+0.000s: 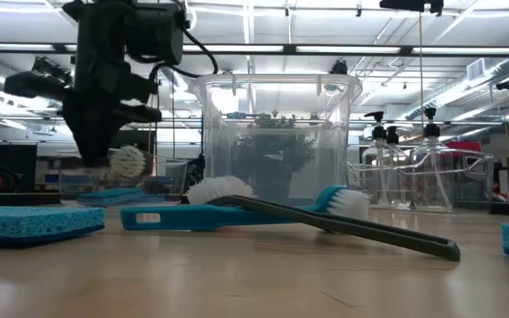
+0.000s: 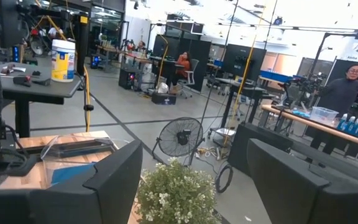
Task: Pick & Place Kitchen Sink Supplies
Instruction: Put the gray dish brush into the transparent container
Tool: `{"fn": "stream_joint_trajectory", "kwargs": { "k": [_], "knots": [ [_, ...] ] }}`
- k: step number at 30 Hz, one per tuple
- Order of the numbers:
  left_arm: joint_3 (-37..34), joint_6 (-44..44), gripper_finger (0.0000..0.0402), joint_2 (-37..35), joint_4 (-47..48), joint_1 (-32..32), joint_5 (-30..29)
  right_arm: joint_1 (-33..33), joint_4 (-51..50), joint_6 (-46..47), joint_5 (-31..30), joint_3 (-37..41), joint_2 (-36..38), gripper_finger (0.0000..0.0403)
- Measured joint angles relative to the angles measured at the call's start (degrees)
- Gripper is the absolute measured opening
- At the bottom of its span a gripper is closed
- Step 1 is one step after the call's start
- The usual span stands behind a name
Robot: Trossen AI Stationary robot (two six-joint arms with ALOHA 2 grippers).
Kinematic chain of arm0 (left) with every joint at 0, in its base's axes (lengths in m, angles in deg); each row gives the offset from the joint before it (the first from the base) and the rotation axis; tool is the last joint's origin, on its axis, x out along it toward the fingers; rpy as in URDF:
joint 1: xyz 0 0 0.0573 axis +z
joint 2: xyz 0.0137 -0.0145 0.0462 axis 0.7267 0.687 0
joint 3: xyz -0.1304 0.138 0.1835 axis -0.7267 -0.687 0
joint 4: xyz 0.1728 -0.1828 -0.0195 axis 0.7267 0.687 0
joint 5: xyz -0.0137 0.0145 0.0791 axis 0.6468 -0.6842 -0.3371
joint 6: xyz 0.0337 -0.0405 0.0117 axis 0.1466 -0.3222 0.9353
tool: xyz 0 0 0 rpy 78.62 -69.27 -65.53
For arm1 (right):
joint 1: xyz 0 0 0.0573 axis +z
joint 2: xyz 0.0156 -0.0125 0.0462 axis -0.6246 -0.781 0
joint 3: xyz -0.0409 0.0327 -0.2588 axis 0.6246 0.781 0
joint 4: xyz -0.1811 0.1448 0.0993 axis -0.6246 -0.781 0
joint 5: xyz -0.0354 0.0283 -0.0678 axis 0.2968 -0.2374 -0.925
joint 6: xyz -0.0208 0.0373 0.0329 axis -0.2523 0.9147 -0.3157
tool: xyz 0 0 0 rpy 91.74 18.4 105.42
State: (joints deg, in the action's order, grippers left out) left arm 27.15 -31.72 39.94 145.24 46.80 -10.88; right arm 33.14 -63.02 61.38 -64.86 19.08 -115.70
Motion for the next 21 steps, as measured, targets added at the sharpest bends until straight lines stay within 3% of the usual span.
{"fn": "stream_joint_trajectory", "kwargs": {
  "k": [21],
  "knots": [
    [25.25,-1.83,0.0026,-0.02,21.58,-0.02,-1.70,0.00,0.28,0.00,0.48,0.00,-0.02,0.0292]
  ]
}}
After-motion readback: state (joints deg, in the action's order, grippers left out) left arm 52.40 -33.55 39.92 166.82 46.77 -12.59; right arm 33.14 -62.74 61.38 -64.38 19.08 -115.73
